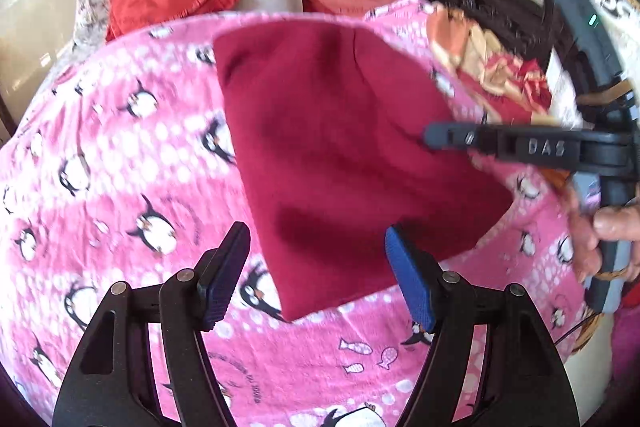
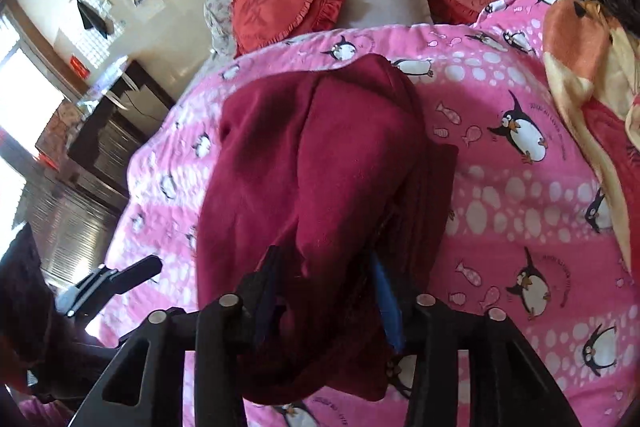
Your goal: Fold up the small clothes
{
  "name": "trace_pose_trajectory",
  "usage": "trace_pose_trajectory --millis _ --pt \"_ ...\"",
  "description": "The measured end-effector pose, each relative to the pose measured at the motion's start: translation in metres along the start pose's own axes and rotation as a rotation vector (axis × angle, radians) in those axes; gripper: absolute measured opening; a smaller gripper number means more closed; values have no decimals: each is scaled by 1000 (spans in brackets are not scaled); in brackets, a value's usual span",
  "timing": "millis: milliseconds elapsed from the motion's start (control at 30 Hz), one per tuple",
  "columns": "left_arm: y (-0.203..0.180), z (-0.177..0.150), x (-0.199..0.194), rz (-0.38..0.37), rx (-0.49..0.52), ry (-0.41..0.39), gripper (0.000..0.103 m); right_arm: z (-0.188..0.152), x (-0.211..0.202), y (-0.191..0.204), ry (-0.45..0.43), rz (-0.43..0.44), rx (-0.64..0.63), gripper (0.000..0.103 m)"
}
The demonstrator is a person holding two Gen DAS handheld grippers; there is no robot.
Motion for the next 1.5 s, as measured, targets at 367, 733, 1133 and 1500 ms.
trace_pose_trajectory --millis 367,733,1133,1500 --pt "2 -17 -6 10 18 -38 71 -20 -26 -27 -75 -77 22 14" --pt "17 -6 32 -33 -75 54 71 -43 13 3 29 -77 -87 11" --pt "21 -23 45 -45 -127 9 77 65 -26 49 -164 12 -185 59" --pt "20 -22 54 -68 -141 17 81 138 97 75 -33 -335 -404 42"
Point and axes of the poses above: each gripper's, at about its wrist camera, not at the fingertips, and x roughly the way its jaws point, y to its left, z to its top, the point moved 2 cm from there along x, roughly the way its jaws point, and after that the axes turned 8 degrees about y, right-handed, at the moved point
